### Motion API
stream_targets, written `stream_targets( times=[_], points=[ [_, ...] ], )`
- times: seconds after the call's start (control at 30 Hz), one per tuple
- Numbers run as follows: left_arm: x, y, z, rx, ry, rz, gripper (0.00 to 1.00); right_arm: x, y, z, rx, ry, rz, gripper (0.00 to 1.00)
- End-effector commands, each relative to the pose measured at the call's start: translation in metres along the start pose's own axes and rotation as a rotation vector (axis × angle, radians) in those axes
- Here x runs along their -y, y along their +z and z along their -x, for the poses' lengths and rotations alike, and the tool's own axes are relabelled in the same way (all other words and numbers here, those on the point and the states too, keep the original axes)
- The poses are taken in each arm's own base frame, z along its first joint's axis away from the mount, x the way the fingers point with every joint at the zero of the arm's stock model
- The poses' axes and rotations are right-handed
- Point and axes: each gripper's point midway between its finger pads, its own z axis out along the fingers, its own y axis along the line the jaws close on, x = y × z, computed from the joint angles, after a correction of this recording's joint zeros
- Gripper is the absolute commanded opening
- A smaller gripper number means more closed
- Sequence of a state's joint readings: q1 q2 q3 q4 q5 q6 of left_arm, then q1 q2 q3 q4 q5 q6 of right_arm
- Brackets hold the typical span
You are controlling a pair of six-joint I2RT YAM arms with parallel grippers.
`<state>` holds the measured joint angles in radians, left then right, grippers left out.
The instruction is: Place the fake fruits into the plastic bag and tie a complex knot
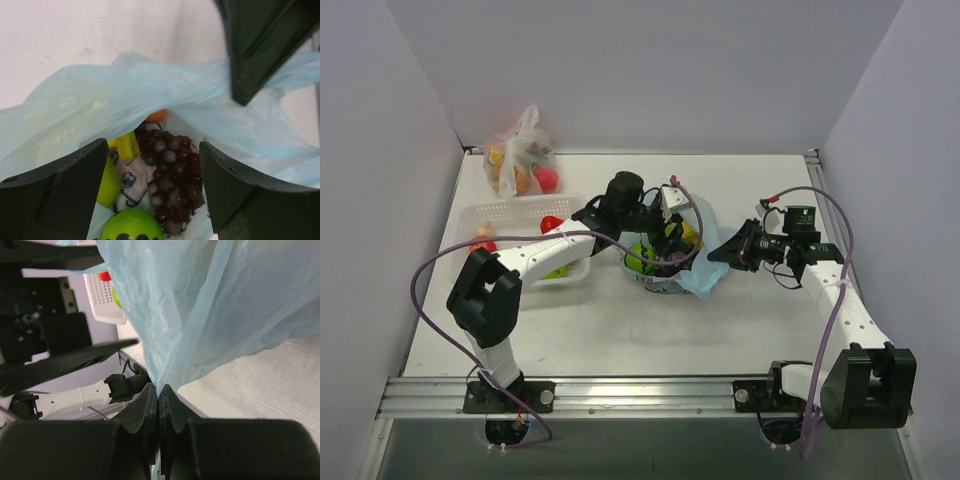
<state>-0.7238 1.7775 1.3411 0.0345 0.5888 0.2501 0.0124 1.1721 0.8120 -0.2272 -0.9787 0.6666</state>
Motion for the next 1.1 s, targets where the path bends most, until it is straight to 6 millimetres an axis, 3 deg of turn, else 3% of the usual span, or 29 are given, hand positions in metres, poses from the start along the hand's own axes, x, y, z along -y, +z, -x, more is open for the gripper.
stream_targets(
  times=[0.0,0.07,0.1,0.13,0.23,0.27,0.3,0.37,0.43,0.47,0.5,0.53,0.57,0.67,0.8,0.9,1.07],
  points=[
    [0.039,-0.041,0.078,0.094,0.037,-0.152,0.85,-0.004,-0.001,0.012,0.028,-0.001,0.000,0.00],
    [0.058,-0.063,0.078,0.050,-0.018,-0.220,0.85,0.000,0.001,0.013,0.031,0.007,-0.016,0.00],
    [0.073,-0.084,0.092,0.074,-0.011,-0.271,0.85,0.002,0.001,0.012,0.031,0.007,-0.019,0.00],
    [0.078,-0.095,0.092,0.065,-0.024,-0.273,0.85,0.003,0.001,0.012,0.034,0.009,-0.025,0.00],
    [0.075,-0.143,0.090,0.050,-0.113,-0.205,0.85,0.004,0.000,0.012,0.046,-0.002,-0.035,0.00],
    [0.056,-0.164,0.079,0.034,-0.174,-0.133,0.86,0.005,0.000,0.012,0.051,-0.007,-0.038,0.00],
    [0.055,-0.183,0.083,0.049,-0.201,-0.090,0.87,0.006,0.000,0.011,0.048,-0.018,-0.040,0.00],
    [0.039,-0.209,0.063,0.016,-0.296,-0.006,0.91,0.008,0.000,0.010,0.046,-0.017,-0.045,0.00],
    [0.003,-0.245,0.043,-0.017,-0.361,0.175,0.91,0.012,0.000,0.008,0.045,-0.020,-0.053,0.00],
    [-0.002,-0.256,0.026,-0.068,-0.391,0.225,0.92,0.013,0.000,0.007,0.046,-0.028,-0.055,0.00],
    [-0.024,-0.278,0.005,-0.120,-0.425,0.349,0.92,0.015,0.000,0.006,0.044,-0.036,-0.062,0.00],
    [-0.026,-0.285,-0.003,-0.137,-0.438,0.364,0.93,0.015,-0.001,0.007,0.047,-0.044,-0.063,0.00],
    [-0.033,-0.297,-0.029,-0.216,-0.482,0.443,0.93,0.016,-0.001,0.005,0.041,-0.047,-0.066,0.00],
    [-0.040,-0.324,-0.081,-0.348,-0.567,0.520,0.93,0.019,-0.002,0.002,0.036,-0.061,-0.079,0.00],
    [-0.036,-0.331,-0.136,-0.480,-0.684,0.548,0.92,0.023,-0.003,0.000,0.036,-0.068,-0.093,0.00],
    [-0.036,-0.325,-0.159,-0.507,-0.719,0.551,0.92,0.025,-0.003,-0.001,0.032,-0.064,-0.096,0.00],
    [-0.047,-0.311,-0.170,-0.489,-0.710,0.539,0.91,0.026,-0.002,-0.001,0.028,-0.067,-0.099,0.00]
  ],
)
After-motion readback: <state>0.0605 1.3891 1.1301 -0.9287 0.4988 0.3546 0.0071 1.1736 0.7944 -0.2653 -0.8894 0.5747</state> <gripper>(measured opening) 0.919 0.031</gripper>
